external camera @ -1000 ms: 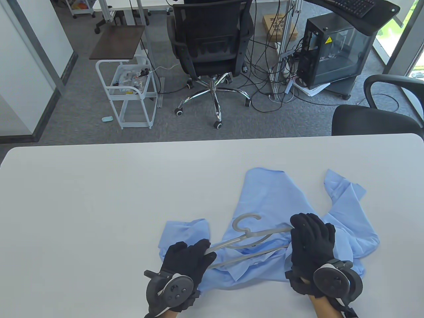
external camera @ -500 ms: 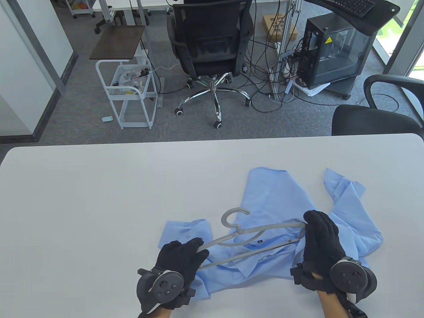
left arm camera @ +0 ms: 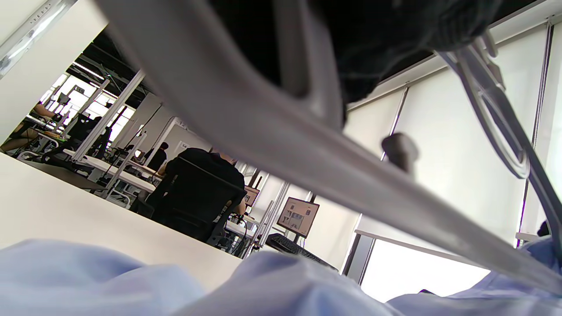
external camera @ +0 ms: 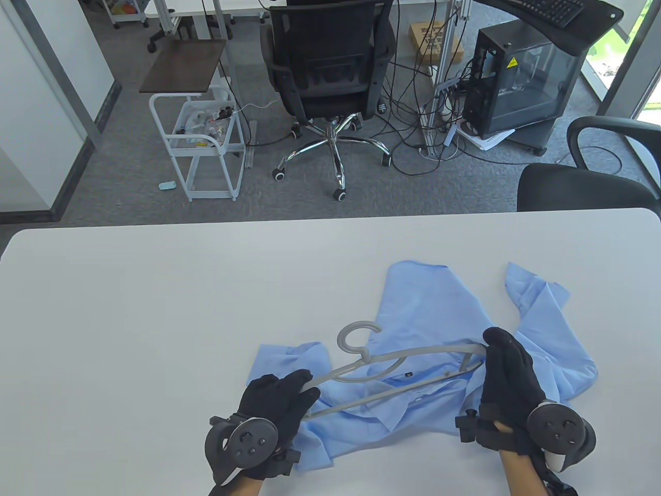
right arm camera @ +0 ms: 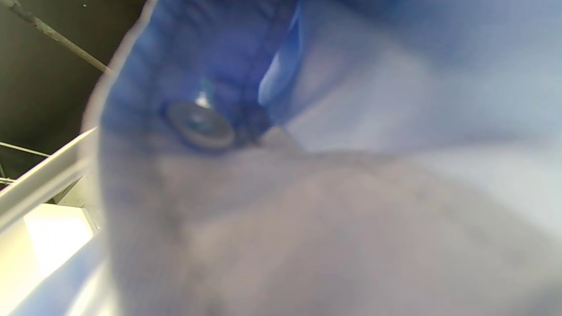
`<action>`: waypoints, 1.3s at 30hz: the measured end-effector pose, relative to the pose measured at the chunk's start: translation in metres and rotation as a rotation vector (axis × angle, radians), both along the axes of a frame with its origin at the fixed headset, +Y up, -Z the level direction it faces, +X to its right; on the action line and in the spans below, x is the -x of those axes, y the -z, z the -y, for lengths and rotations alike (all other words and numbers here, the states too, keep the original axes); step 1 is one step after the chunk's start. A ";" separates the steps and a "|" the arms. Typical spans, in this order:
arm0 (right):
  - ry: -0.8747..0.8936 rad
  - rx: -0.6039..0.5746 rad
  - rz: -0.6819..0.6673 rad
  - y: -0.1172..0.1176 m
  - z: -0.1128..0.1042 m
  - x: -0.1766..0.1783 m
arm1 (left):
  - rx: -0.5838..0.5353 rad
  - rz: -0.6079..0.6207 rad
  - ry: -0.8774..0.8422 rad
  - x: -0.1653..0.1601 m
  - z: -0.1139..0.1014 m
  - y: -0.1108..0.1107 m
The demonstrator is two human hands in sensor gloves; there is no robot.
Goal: Remove long-sleeve shirt from gray hanger
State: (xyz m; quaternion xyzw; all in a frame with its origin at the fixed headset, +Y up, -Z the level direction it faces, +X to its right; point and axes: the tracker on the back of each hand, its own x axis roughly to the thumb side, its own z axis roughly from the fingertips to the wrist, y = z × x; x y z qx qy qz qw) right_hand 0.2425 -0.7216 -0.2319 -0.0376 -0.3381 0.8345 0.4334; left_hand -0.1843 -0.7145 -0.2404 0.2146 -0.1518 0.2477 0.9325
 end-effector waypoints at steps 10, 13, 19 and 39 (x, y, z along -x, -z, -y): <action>0.033 0.054 0.027 0.004 0.007 -0.009 | 0.035 0.009 -0.023 0.008 0.005 0.007; 0.029 0.062 0.028 0.005 0.007 -0.009 | 0.041 0.012 -0.030 0.009 0.006 0.008; 0.055 0.096 0.043 0.006 0.009 -0.013 | 0.045 0.014 -0.039 0.011 0.005 0.008; 0.000 0.115 0.012 0.006 0.008 -0.007 | 0.039 0.002 -0.115 0.025 0.002 0.008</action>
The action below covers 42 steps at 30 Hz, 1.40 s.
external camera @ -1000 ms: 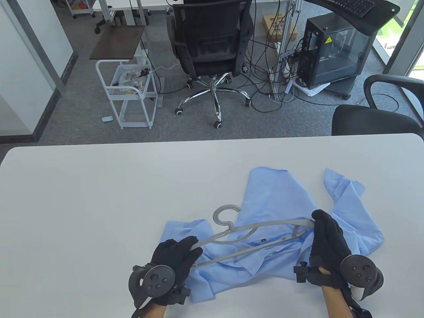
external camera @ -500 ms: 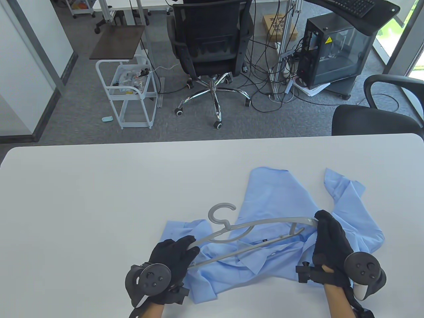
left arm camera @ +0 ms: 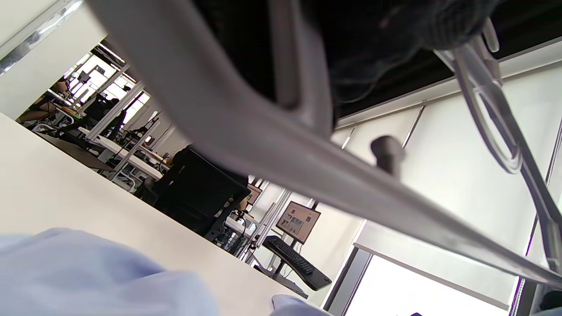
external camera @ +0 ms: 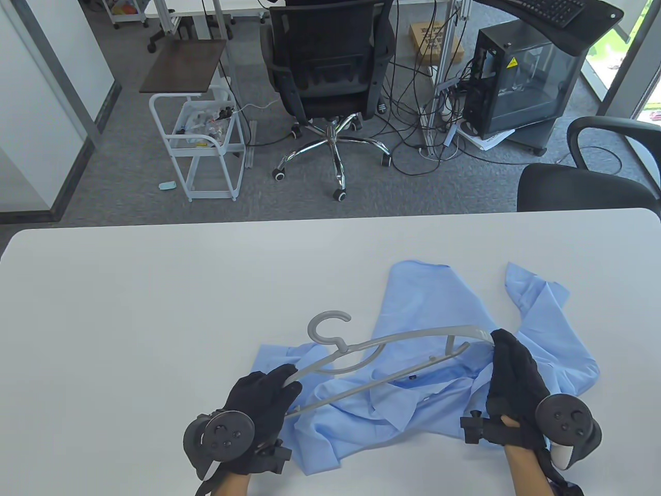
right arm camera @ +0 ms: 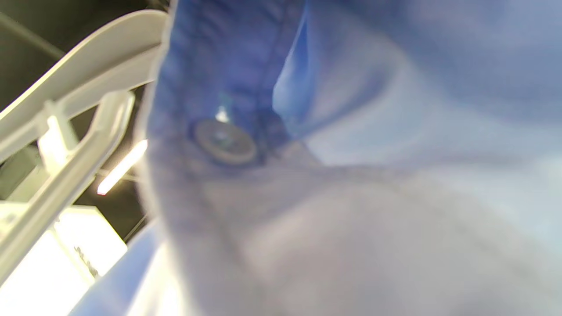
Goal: Remove long-sleeve shirt from gray hanger
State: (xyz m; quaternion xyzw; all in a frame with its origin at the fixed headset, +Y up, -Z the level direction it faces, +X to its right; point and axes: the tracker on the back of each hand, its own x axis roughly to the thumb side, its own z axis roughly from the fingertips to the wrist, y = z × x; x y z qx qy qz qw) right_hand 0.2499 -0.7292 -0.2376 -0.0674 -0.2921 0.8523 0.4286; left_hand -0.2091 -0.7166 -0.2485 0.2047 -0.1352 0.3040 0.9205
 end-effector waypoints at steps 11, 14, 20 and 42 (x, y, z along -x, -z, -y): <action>0.013 0.096 -0.099 0.006 0.005 0.008 | 0.016 -0.003 -0.016 -0.002 0.001 0.000; -0.030 0.146 -0.127 0.009 0.006 0.011 | 0.020 -0.001 -0.024 -0.002 0.002 0.000; -0.101 0.195 -0.145 0.012 0.009 0.017 | 0.025 -0.001 -0.029 -0.003 0.003 -0.001; -0.336 0.450 -0.318 0.022 0.019 0.042 | 0.065 0.001 -0.028 -0.004 0.006 0.003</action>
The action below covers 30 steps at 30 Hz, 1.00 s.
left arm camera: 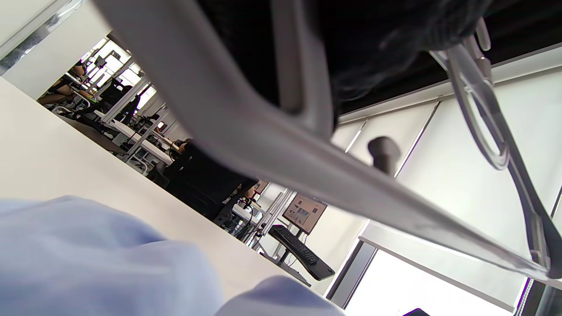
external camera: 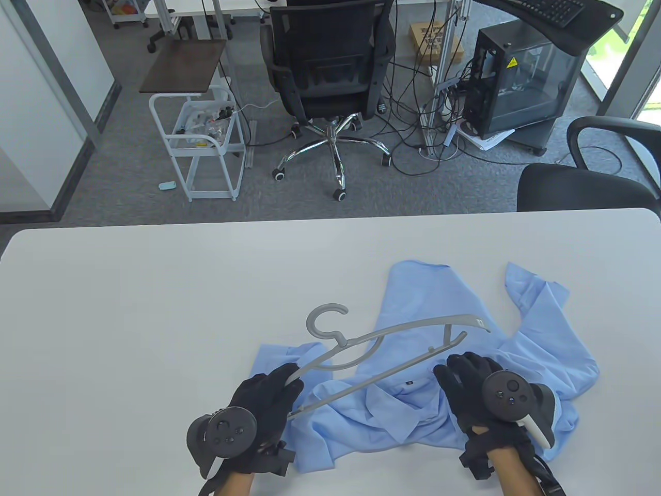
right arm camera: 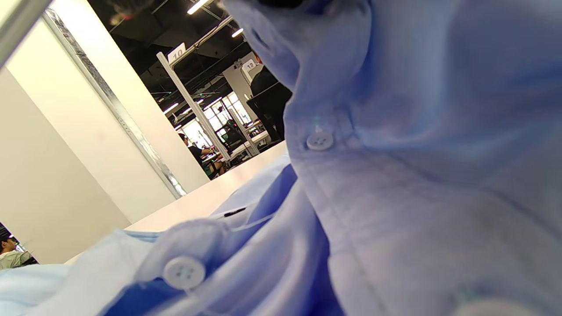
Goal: Remove long-sleeve shirt from gray hanger
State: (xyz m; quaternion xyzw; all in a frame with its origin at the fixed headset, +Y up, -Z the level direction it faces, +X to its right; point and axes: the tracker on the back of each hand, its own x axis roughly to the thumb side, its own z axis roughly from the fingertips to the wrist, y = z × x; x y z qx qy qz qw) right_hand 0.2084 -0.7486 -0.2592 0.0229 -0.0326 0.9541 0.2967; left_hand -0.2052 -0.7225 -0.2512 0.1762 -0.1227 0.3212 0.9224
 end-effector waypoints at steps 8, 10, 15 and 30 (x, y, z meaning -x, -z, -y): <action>-0.006 -0.062 0.046 -0.004 -0.003 -0.001 | 0.005 -0.025 -0.015 0.002 0.000 0.000; -0.005 -0.059 0.047 -0.004 -0.001 0.000 | 0.007 -0.029 -0.015 0.002 0.000 0.000; -0.033 -0.055 0.056 -0.003 0.002 0.002 | -0.004 -0.046 -0.015 0.003 -0.001 -0.001; -0.078 -0.134 0.107 -0.007 -0.002 0.006 | 0.057 -0.206 -0.113 0.025 0.009 0.006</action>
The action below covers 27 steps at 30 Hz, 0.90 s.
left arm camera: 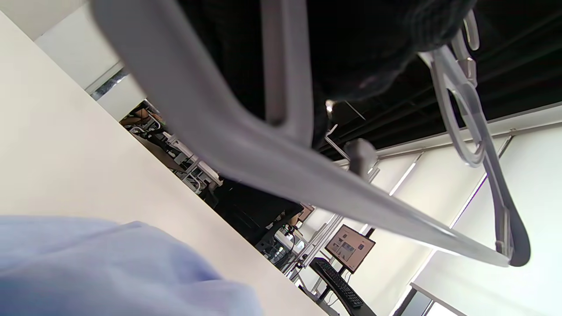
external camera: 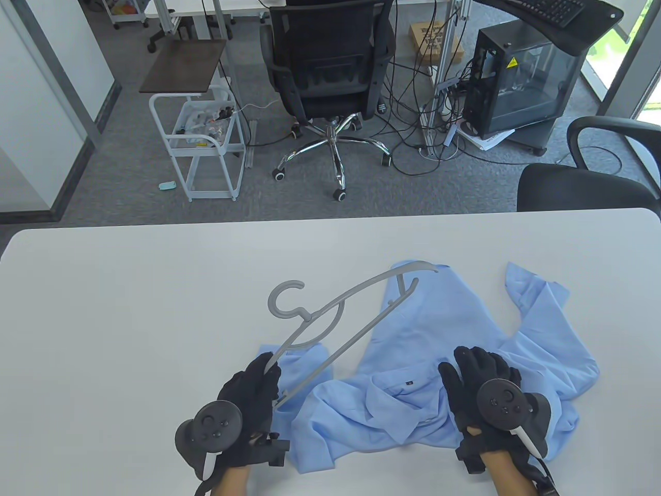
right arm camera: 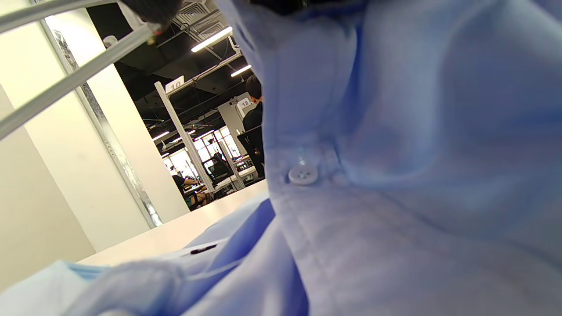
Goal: Remove long-sleeve shirt from gray hanger
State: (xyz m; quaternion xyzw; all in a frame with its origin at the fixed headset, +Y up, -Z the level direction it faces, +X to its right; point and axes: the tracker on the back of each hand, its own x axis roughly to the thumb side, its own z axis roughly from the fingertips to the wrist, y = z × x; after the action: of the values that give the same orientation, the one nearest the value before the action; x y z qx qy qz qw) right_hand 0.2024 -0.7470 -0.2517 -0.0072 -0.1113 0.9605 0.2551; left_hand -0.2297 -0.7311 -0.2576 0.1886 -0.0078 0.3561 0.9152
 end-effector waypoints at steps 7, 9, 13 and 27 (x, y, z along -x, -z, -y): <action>0.003 -0.018 0.012 -0.001 0.001 0.000 | 0.005 -0.048 -0.094 0.008 0.003 0.001; 0.011 -0.016 0.012 -0.001 0.000 -0.001 | 0.016 -0.064 -0.105 0.010 0.006 0.003; 0.016 -0.021 0.016 -0.001 -0.001 -0.002 | 0.042 -0.086 -0.122 0.014 0.012 0.007; 0.034 -0.028 0.021 -0.002 -0.002 -0.005 | 0.224 -0.257 -0.235 0.039 0.035 0.019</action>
State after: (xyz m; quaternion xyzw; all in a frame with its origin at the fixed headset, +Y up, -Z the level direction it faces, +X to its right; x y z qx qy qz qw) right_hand 0.2070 -0.7451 -0.2501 -0.0155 -0.1271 0.9542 0.2705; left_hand -0.2683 -0.7666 -0.2761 0.1292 0.1709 0.4321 0.8760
